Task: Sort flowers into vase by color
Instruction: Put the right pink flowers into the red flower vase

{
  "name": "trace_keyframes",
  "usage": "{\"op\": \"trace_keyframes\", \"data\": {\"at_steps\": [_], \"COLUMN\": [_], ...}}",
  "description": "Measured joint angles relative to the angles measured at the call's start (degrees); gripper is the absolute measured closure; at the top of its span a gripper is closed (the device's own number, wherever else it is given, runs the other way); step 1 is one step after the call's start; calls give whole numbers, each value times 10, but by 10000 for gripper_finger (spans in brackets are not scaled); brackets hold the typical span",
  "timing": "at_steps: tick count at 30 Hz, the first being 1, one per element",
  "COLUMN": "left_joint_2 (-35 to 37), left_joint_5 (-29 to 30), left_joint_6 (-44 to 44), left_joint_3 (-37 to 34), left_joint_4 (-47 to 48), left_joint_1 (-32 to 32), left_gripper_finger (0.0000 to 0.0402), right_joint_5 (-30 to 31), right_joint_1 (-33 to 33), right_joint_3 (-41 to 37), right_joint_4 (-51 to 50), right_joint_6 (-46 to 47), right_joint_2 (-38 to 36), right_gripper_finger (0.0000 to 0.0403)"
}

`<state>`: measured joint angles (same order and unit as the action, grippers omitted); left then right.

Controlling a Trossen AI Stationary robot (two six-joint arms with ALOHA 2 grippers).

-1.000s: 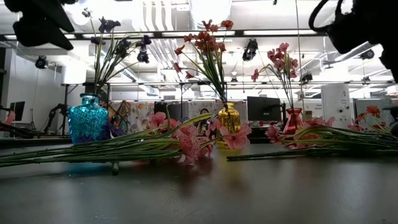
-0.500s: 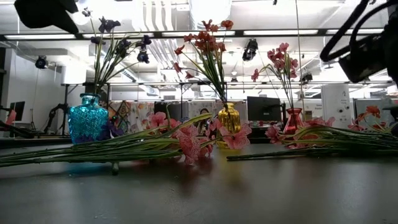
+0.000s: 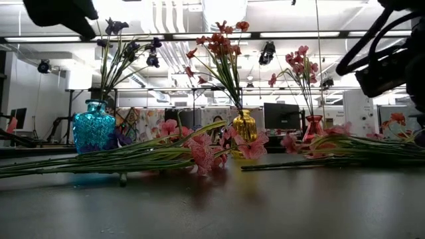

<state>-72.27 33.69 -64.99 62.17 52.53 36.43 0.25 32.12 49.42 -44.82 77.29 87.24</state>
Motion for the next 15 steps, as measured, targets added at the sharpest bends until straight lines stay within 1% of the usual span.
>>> {"op": "trace_keyframes", "data": {"at_steps": [4, 6, 15], "left_joint_2": [-24, -37, -75], "left_joint_5": [4, 4, 8], "left_joint_6": [11, 16, 19], "left_joint_3": [18, 27, 39], "left_joint_4": [0, 1, 5], "left_joint_1": [0, 0, 2], "left_gripper_finger": [222, 222, 222], "right_joint_5": [12, 13, 14], "right_joint_1": [0, 0, 0], "right_joint_3": [-3, -3, -2], "right_joint_4": [38, 39, 41], "right_joint_6": [0, 0, 0], "right_joint_2": [10, 19, 40], "right_gripper_finger": [201, 217, 307]}}
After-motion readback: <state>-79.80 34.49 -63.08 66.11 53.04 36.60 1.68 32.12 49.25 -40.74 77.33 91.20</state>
